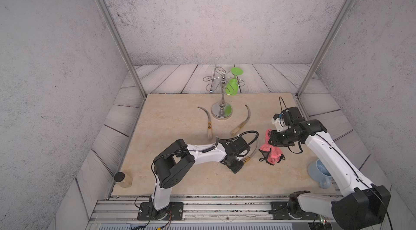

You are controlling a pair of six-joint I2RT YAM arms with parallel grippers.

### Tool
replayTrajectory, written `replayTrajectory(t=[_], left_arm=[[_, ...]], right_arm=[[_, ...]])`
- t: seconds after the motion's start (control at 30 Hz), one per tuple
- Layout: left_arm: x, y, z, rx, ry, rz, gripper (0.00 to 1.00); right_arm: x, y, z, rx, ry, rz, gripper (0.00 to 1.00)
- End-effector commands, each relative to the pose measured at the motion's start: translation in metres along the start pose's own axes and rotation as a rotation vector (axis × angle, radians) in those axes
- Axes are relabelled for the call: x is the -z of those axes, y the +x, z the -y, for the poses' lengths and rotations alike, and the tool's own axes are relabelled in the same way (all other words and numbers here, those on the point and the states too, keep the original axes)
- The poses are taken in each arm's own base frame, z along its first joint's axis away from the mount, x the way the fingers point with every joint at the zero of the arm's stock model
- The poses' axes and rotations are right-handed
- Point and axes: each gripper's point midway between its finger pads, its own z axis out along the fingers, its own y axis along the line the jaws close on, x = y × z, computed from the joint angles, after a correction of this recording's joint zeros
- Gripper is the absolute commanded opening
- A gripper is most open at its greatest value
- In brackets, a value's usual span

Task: Wipe small sickles with rags
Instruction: Place the small sickle at the center of the board, then wipe the small sickle at the center of the board.

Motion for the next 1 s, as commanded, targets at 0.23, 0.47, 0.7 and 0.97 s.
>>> replayTrajectory(t=[0.23, 0.47, 0.7, 0.97], left_arm=[[0.02, 0.015, -0.002, 0.011, 0.002, 0.038, 0.4], [0.008, 0.035, -0.003, 0.044, 0.021, 0.022, 0.41], [0.002, 0.033, -0.003, 0.051, 0.024, 0.03, 0.4], [-0.004, 0.031, -0.005, 0.049, 0.023, 0.028, 0.3]], right_arm=[[0.012, 0.004, -0.003, -0.007, -0.012, 0.007, 0.18], [0.011, 0.004, -0.005, -0.018, -0.027, 0.011, 0.18], [0.01, 0.005, -0.006, -0.021, -0.03, 0.0, 0.18], [0.001, 0.01, -0.005, -0.034, -0.032, -0.029, 0.19]])
